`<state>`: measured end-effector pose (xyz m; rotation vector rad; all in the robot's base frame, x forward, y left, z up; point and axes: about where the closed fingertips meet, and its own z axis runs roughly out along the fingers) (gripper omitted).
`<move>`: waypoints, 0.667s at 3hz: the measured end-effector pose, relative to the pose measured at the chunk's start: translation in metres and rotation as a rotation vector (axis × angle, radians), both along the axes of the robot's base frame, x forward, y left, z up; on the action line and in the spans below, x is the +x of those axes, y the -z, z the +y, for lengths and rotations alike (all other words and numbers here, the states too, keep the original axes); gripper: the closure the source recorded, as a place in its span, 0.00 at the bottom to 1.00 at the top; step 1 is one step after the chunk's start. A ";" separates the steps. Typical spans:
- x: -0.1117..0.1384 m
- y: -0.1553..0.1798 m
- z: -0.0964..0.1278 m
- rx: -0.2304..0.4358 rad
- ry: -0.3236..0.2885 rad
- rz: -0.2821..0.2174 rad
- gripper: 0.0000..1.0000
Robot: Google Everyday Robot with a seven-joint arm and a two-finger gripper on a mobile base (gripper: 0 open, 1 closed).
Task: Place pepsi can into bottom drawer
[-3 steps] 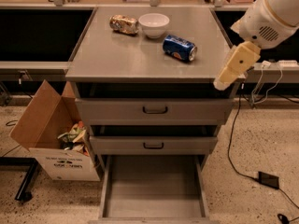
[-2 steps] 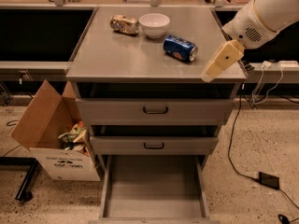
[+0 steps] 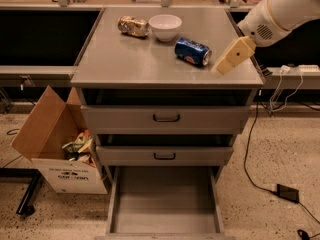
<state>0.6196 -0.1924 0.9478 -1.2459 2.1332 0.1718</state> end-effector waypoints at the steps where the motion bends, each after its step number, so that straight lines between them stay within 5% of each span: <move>1: 0.044 0.003 -0.008 0.068 0.074 -0.027 0.00; 2: 0.095 0.020 -0.008 0.143 0.158 -0.015 0.00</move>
Offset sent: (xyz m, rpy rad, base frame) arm 0.1305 -0.0153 -0.0199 0.1944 -0.0243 -0.2212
